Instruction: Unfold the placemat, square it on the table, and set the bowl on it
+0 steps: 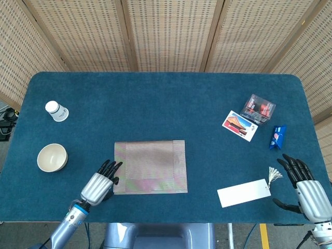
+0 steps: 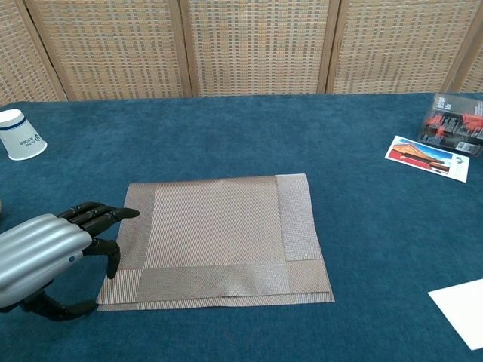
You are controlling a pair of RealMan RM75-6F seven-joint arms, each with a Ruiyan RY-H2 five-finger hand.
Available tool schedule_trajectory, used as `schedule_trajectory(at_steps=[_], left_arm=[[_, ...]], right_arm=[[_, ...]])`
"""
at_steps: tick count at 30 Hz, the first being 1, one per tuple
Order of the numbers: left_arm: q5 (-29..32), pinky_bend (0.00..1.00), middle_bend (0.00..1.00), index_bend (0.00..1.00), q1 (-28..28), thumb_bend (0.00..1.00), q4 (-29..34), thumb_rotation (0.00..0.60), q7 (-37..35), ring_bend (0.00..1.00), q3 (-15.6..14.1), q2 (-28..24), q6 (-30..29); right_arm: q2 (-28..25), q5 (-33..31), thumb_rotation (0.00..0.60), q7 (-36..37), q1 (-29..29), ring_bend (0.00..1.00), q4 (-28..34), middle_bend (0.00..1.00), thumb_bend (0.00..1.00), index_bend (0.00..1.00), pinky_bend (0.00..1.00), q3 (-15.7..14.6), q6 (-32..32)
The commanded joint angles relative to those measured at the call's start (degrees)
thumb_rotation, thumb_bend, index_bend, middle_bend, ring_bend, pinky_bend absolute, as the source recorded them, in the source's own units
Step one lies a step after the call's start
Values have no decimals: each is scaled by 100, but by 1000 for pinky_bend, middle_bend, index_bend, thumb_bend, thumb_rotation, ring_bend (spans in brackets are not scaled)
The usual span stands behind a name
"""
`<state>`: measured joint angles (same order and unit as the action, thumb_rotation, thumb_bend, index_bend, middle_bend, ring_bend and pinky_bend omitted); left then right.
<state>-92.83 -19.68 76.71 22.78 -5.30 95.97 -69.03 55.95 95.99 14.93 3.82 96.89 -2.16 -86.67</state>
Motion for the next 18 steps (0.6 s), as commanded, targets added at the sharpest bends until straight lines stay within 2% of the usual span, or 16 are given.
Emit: schedule_trajectory(at_steps=[1,13,18], left_arm=[[17,0,0,461,-8,261,-5,600,49,0,17,63,19],[75,0,0,474,-22,271,-53,600,158,0,63,229,48],[93,0,0,476,-14,337,-81,600,160,0,58,267,53]], right_arm=[[-4,-10,600,5,1,0,1,0,64,87,0,3,5],[3,2,600,-2,9,0,-3,0,64,87,0,-1,25],[2,8,600,-8,8,0,2,0,65,87,0,-5,26]])
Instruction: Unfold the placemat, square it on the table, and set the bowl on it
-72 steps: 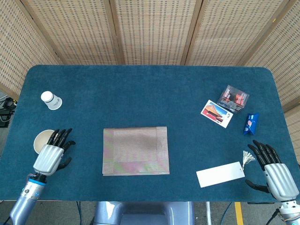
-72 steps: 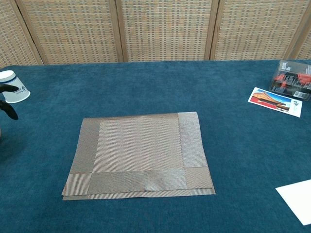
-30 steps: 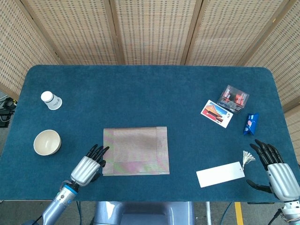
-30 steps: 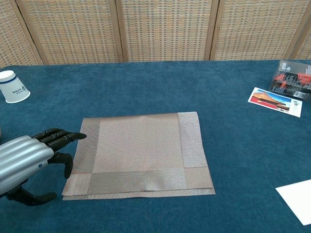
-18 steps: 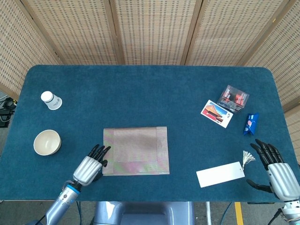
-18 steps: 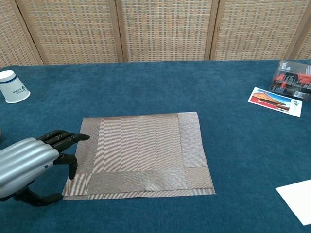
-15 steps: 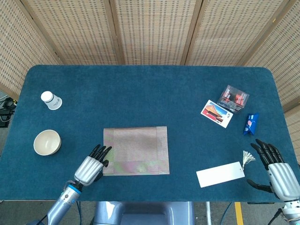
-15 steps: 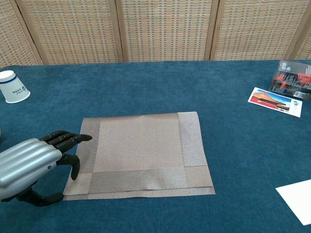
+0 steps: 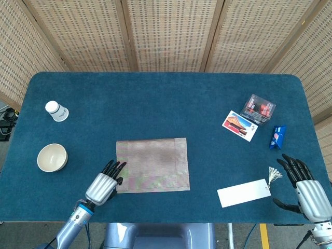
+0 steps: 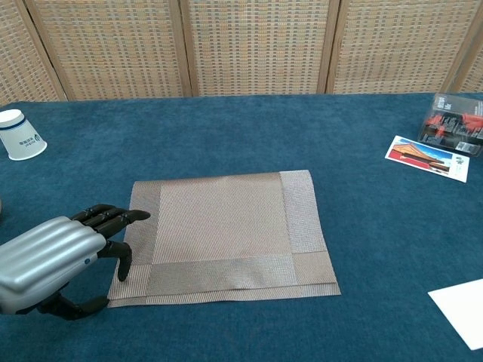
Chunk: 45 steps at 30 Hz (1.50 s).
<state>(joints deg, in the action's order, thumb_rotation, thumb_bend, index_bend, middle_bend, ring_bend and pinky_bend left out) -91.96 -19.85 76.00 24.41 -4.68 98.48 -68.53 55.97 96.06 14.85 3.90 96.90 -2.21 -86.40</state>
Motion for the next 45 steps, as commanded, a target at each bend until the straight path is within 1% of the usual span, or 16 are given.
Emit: schedule_trajectory(at_steps=[1,7,14,30,36,45], left_arm=[[7,0,0,476,4,354,-14,600,-5,0,-6,20,4],[6,0,0,476,15,398,-10,600,-52,0,-7,34,-30],[68,0,0,476,25,400,28,600,-61,0,17,37,-22],[150,0,0,472,-16,401,-58,600,129,0,141,249,-14],[181,0,0,477,-51,454,-43,600,191,0,154,331,53],[255,0,0,557,-50,455,-96,600,276,0,155,409,82]], right_arm=[[0,4,600,0,-1,0,1,0,65,87,0,-1,-4],[4,6,600,-6,-2,0,3,0,64,87,0,-1,-5],[1,1,600,-7,-3,0,10,0,64,87,0,0,-3],[-8,7,600,-6,-2,0,19,0,64,87,0,-6,4],[-18,1,600,6,-2,0,24,0,64,87,0,-4,5],[-39,7,600,39,-5,0,38,0,64,87,0,-5,-6]])
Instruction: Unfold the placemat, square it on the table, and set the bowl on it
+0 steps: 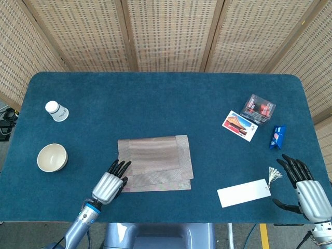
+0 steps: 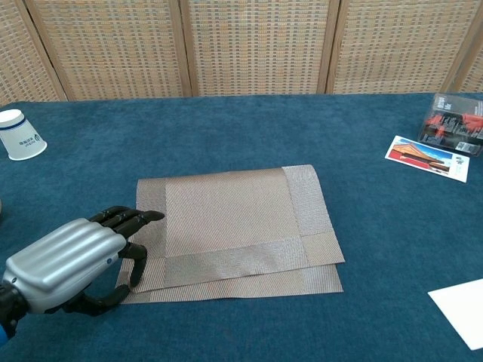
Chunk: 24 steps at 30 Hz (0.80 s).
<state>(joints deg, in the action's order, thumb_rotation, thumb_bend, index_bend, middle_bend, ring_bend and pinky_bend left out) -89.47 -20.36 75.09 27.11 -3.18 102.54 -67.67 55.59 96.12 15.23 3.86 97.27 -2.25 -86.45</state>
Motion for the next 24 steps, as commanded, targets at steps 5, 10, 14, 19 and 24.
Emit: schedule_trajectory(at_steps=[5,10,14,19,24], left_arm=[[24,0,0,597,0,455,-8,600,10,0,20,12,-27],[2,0,0,604,-13,488,26,600,4,0,31,-9,-67],[-14,0,0,605,-36,518,100,600,18,0,63,-62,-103],[29,0,0,606,-114,519,363,600,44,0,231,-230,-144],[179,0,0,607,-259,520,716,600,144,0,497,-452,-73]], right_arm=[[-2,15,600,-15,-3,0,11,0,63,87,0,-10,1],[-6,19,600,-28,-8,0,20,0,63,87,0,-16,0],[-14,26,600,-34,-13,0,31,0,64,87,0,-17,-11],[-34,12,600,-24,-20,0,39,0,63,87,0,-13,-21],[-58,-57,600,30,-19,0,30,0,63,87,0,15,-13]])
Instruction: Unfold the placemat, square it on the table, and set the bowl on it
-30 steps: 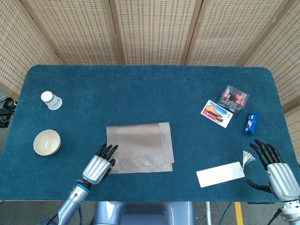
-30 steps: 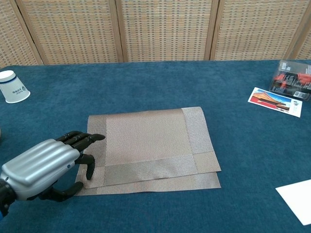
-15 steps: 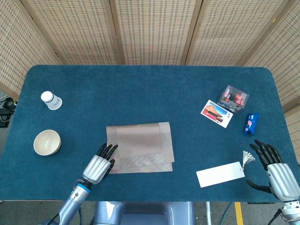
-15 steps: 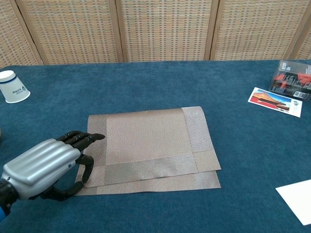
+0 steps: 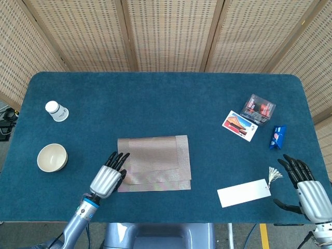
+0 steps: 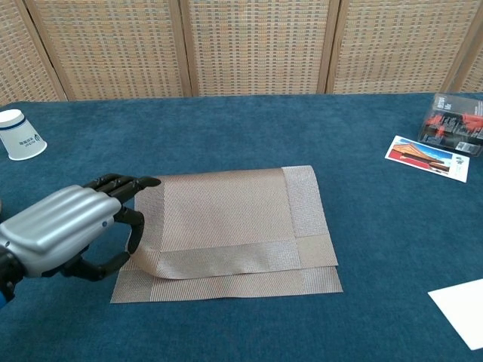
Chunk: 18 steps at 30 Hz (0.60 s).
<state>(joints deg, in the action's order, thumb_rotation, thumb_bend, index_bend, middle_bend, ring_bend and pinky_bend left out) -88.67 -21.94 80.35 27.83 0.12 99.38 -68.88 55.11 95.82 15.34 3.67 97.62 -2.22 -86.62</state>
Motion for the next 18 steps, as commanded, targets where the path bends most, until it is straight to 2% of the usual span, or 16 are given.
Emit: schedule_trajectory(at_steps=[1,6,11,15,18], left_arm=[[113,0,0,608,-115,520,214,600,82,0,191,-152,57],[439,0,0,616,-406,520,517,600,247,0,667,-353,275],[1045,0,0,618,-824,520,604,600,440,0,1281,-437,652],[1650,0,0,618,-1339,519,348,600,697,0,1883,-422,1017],[1986,0,0,619,-1665,519,36,600,947,0,2152,-362,1130]], right_arm=[[-13,-36,600,24,0,0,-6,0,63,87,0,15,5],[-50,-207,600,110,17,0,-35,0,63,87,0,81,58],[-76,-409,600,184,41,0,-76,0,63,87,0,164,135],[-88,-630,600,219,69,0,-130,0,63,87,0,254,228],[-87,-710,600,222,83,0,-152,0,63,87,0,295,268]])
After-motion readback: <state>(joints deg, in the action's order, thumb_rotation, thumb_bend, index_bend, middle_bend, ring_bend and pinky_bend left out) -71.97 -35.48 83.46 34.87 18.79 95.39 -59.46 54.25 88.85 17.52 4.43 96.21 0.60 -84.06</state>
